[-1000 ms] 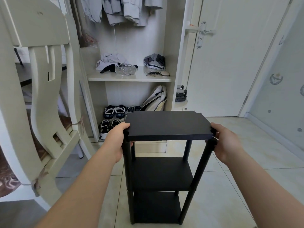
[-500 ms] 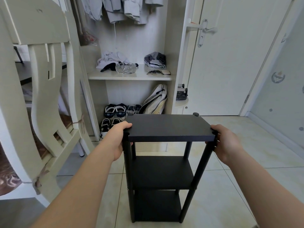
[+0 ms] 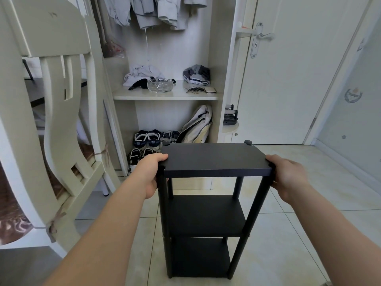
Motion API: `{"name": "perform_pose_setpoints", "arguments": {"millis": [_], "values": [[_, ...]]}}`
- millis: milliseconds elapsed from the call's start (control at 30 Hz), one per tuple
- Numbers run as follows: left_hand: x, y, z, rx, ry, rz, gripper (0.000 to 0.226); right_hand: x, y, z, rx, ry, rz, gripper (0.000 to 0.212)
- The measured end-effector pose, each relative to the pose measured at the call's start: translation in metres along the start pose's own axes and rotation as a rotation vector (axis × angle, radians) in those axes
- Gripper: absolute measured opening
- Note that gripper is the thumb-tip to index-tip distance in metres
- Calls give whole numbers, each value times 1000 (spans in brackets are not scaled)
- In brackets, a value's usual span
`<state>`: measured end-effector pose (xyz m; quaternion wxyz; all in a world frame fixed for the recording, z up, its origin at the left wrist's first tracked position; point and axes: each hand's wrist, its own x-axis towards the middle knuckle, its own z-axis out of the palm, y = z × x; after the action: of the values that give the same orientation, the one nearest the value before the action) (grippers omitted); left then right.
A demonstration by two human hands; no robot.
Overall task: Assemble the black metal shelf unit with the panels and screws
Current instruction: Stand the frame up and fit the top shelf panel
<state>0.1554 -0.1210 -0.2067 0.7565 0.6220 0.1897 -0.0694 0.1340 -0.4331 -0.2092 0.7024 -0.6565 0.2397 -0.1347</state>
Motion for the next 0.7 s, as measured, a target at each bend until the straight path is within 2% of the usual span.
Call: {"name": "perform_pose_setpoints", "arguments": {"millis": [500,700], "values": [[0,3,-3,50,-25,-26,17,-2,4,4,138,-17,54,15],[1,3,0,38,3,-34,18,1,-2,3,68,-10,47,16]]}}
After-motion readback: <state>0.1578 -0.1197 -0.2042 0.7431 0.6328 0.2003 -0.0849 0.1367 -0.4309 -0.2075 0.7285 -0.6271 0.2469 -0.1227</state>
